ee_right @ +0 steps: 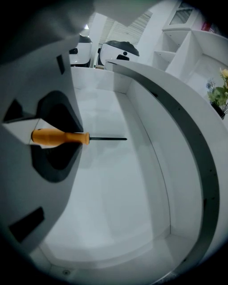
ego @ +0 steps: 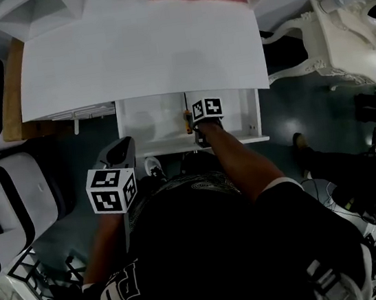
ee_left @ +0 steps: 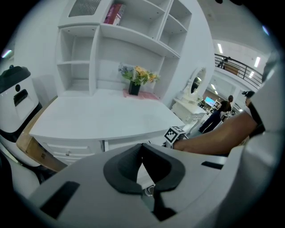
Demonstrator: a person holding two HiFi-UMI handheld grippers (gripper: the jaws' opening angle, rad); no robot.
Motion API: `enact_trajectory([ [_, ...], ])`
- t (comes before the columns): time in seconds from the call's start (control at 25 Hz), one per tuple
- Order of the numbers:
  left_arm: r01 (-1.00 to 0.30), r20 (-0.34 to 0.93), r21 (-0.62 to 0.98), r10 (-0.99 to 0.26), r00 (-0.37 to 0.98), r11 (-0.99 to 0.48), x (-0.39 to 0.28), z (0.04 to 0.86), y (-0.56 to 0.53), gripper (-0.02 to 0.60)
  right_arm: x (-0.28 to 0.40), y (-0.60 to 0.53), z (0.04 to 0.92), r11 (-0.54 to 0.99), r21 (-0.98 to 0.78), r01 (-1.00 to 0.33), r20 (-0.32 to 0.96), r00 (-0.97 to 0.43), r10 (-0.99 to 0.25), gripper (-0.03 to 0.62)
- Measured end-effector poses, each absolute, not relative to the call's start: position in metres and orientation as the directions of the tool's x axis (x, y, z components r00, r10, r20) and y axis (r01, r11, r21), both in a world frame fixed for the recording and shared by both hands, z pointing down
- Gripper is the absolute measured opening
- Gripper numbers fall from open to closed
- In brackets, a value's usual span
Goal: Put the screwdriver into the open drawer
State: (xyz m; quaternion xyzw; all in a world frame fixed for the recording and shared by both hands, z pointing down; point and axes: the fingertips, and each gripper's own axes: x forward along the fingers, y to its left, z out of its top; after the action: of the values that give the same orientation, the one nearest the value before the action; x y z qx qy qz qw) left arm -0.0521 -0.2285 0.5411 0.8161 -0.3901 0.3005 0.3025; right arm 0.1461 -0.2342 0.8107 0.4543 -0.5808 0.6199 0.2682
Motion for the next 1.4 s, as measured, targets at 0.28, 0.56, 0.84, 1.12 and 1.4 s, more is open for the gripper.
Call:
enact_trajectory([
  [0.28,-0.825,0.731,0.256,-0.457,0.506,-0.504,-0.0551,0.5419,-0.2269,0.011,0.1473,-0.2348,0.8150,-0.202,-0.480,-0.854,0.874,-0.444,-0.197,0.086],
  [0.56,-0.828,0.732,0.255,-0.459,0.503,-0.500,-0.0556,0.5422,-0.2269,0.011,0.1462,-0.2344,0.8186,-0.197,-0.474,-0.858,0.877,-0.441,-0.188,0.086],
  [0.84,-0.832,0.736,0.258,-0.458,0.499,-0.491,-0.0563,0.5445,-0.2252,0.011,0.1458,-0.2345,0.8190,-0.179,-0.474,-0.862,0.877,-0.446,-0.177,0.086],
  [1.12,-0.831,0.735,0.259,-0.459,0.500,-0.491,-0.0551,0.5445,-0.2240,0.011,0.1454,-0.2343,0.8189,-0.152,-0.461,-0.874,0.883,-0.436,-0.171,0.089],
  [1.4,-0.829,0.734,0.261,-0.456,0.503,-0.494,-0.0543,0.5445,-0.2216,0.011,0.1451,-0.2339,0.8168,-0.140,-0.447,-0.883,0.890,-0.423,-0.172,0.100],
])
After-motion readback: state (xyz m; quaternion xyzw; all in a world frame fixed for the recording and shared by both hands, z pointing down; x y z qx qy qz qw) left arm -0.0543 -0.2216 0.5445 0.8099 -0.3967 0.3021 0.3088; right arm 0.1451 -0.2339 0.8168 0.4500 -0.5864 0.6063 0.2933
